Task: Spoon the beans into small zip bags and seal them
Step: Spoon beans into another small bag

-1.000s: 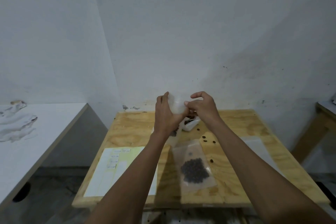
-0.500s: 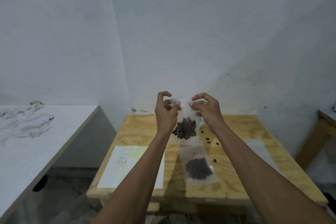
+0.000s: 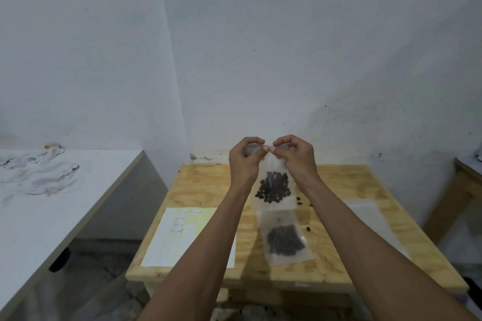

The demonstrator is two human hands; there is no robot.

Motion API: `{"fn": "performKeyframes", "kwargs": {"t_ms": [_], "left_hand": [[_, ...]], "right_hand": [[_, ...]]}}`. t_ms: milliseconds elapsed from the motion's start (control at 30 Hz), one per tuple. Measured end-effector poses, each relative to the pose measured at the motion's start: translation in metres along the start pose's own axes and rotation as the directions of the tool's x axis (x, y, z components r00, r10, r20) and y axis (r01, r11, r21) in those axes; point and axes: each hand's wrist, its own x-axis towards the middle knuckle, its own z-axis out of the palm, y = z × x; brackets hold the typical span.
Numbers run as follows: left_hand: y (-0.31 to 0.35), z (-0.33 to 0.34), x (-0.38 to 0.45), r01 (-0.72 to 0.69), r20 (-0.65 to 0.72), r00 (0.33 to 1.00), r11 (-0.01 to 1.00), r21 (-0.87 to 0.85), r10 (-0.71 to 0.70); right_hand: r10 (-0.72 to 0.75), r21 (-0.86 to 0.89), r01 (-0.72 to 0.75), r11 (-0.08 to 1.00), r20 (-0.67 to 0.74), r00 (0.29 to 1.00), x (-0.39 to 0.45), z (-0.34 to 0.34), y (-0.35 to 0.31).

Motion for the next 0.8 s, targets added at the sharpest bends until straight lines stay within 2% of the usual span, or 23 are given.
{"fn": "performKeyframes", "kwargs": {"t_ms": [367, 633, 800], "left_hand": [[-0.012, -0.004, 0.0, 0.046, 0.0, 0.999, 0.999, -0.008, -0.046], [-0.009, -0.009, 0.003, 0.061, 0.145, 0.987, 0.998, 0.017, -0.063], [-0.013, -0.014, 0.007, 0.075, 0.224, 0.971, 0.996, 0.044, -0.083]], "right_hand": [[0.088, 0.006, -0.088, 0.996, -0.053, 0.995, 0.001, -0.001, 0.01], [0.145, -0.004, -0.145, 0.989, -0.04, 0.989, 0.005, -0.013, 0.01], [0.159, 0.056, -0.16, 0.986, 0.012, 0.987, 0.003, -0.023, 0.009]]}}
